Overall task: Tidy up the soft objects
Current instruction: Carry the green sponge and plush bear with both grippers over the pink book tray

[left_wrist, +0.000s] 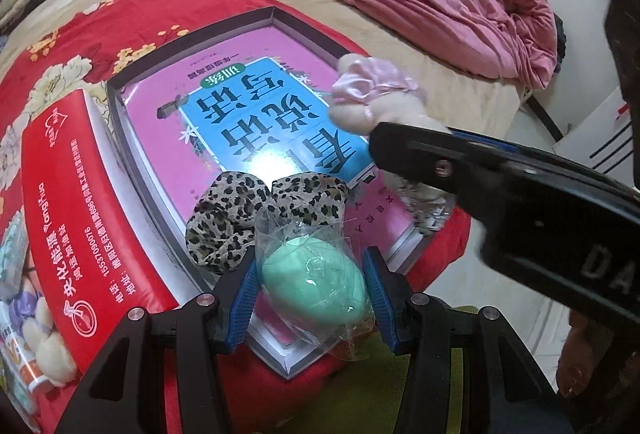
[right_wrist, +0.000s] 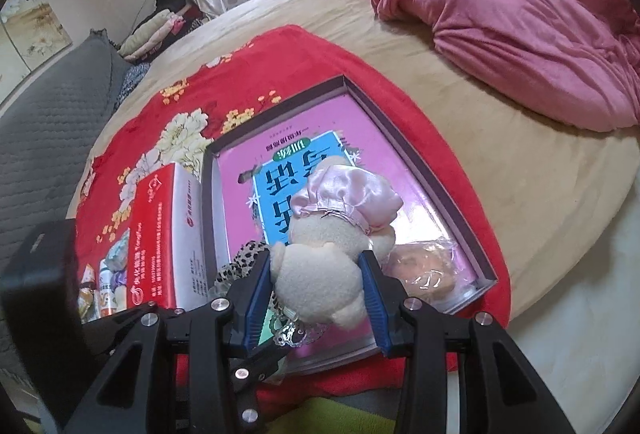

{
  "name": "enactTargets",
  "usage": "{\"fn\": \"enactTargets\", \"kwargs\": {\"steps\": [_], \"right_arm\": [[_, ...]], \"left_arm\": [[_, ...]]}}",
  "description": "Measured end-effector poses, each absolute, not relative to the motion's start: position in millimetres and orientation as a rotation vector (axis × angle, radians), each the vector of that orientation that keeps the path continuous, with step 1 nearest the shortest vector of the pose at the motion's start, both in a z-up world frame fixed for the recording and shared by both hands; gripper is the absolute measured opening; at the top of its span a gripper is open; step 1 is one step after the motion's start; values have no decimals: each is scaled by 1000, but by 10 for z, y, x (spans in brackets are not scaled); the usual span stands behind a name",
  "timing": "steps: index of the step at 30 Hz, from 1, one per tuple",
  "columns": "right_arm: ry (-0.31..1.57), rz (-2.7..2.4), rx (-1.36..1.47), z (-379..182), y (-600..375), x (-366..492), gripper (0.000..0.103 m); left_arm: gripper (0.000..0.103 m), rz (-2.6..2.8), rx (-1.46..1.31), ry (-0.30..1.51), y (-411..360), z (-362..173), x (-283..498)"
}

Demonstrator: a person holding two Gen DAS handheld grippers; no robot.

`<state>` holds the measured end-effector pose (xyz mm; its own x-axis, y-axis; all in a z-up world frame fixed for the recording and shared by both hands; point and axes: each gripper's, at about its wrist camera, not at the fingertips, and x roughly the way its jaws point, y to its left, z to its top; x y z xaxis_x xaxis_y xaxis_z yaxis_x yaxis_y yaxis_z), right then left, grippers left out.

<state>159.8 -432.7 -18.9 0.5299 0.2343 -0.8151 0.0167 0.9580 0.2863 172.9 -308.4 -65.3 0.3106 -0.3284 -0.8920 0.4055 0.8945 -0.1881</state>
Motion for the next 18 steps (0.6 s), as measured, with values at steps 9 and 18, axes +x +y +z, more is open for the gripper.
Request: {"fn": "enactTargets", "kwargs": {"steps": [9,18], "right_arm": [[1068,131,239,-346,-4326,1774,43],[1096,85,240,-472,-4452,1880,44]], "left_arm": [[53,-493,82,1148,-3163,-643,1763],[53,-488,80,1150,-3217,-645,1820]]}}
